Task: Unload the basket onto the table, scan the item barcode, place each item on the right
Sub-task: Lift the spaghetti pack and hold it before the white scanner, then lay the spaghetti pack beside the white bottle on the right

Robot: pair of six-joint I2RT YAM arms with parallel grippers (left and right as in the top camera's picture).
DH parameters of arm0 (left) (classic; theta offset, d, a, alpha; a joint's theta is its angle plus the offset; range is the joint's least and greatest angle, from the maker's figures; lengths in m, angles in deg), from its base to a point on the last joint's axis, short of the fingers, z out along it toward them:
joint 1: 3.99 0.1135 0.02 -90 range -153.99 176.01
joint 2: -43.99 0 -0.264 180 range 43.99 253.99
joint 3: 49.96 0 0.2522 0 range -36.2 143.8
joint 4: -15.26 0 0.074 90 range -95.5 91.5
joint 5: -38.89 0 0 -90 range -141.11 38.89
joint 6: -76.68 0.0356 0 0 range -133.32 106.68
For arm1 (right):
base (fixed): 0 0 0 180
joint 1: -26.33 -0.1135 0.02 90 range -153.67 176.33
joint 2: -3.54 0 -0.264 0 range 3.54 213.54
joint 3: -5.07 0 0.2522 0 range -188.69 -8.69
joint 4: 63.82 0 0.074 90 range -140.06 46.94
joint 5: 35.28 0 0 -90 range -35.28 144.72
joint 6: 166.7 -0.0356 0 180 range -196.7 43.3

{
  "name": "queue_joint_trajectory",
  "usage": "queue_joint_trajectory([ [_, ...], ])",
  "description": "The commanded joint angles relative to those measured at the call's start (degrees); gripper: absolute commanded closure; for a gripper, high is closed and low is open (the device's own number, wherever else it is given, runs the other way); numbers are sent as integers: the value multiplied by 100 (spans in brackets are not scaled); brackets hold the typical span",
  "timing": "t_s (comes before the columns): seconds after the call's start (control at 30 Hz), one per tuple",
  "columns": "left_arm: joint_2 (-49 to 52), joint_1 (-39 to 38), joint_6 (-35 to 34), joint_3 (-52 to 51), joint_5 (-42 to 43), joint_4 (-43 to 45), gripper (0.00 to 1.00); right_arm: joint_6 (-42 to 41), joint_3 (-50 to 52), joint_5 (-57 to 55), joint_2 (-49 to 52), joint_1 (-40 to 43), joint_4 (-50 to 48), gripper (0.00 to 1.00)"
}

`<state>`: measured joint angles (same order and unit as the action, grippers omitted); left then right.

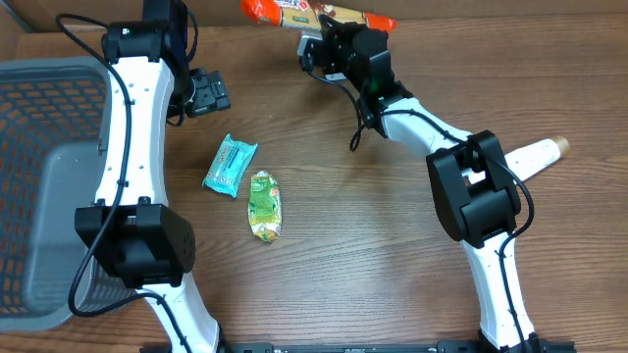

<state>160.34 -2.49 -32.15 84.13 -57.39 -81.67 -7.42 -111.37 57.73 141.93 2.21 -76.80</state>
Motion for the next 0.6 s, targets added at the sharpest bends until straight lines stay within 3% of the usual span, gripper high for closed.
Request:
queue_joint_trajectory([
  [0.0, 55, -2, 105, -17, -52, -11, 0, 175, -398, 79, -184, 52, -227, 96],
  [0.27, 55, -2, 105, -17, -52, -11, 0, 28, -398, 52, -188, 52, -260, 96],
  [0.4, 55, -2, 107, -17, -52, -11, 0, -1309, -398, -321, -422, 63, -396, 96],
  [0.57, 55, -2, 105, -17, -52, -11, 0, -2275, -398, -590, -1143, 186, 170, 96],
])
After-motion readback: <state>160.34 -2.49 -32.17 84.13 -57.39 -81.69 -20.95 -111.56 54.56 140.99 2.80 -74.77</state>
